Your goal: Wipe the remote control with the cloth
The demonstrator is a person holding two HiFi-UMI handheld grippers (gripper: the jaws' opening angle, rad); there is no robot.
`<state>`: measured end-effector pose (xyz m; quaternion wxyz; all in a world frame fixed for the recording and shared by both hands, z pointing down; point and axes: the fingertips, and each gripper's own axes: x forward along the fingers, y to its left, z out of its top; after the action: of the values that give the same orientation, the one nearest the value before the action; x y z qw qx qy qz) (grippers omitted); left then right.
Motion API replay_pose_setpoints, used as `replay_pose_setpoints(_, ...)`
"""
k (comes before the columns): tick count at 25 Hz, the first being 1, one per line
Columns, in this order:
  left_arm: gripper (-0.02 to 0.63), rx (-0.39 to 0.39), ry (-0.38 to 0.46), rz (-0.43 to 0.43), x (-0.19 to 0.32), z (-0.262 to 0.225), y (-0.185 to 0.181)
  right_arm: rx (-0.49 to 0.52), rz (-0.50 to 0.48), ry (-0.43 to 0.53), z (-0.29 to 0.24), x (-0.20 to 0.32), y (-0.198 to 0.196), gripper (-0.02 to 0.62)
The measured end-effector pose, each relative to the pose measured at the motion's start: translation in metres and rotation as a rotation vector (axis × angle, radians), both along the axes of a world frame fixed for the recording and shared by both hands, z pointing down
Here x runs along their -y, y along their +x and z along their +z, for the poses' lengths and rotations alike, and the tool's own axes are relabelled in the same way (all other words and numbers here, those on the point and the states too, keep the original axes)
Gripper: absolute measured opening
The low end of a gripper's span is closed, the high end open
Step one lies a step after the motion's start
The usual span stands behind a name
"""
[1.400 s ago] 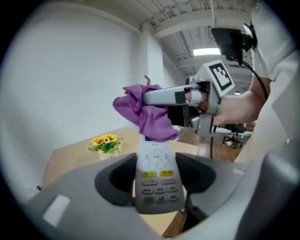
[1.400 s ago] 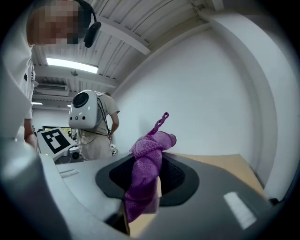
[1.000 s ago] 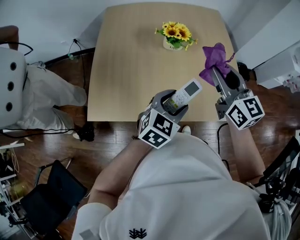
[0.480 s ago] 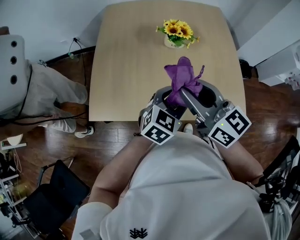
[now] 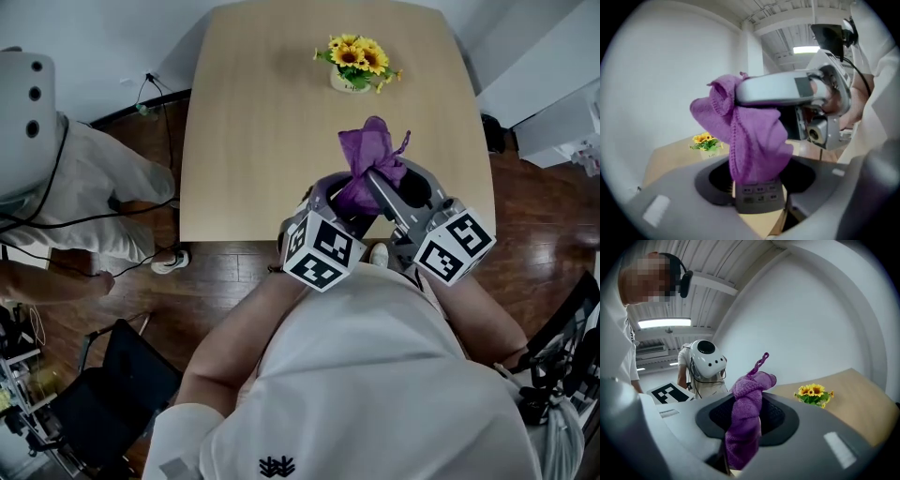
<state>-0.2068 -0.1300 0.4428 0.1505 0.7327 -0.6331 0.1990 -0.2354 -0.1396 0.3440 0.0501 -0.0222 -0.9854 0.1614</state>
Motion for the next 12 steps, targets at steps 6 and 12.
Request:
replay_pose_setpoints(6, 0.276, -0.008, 0.010, 0.002, -0.003, -0.002, 0.003, -0.011, 0.083, 0.045, 0.001, 0.039, 0.009, 0.124)
replay_pose_setpoints(12, 0.276, -0.005, 0.010, 0.002, -0.007, -0.002, 0.006, -0.001, 0.182, 0.083, -0.008, 0.081, 0.024, 0.124)
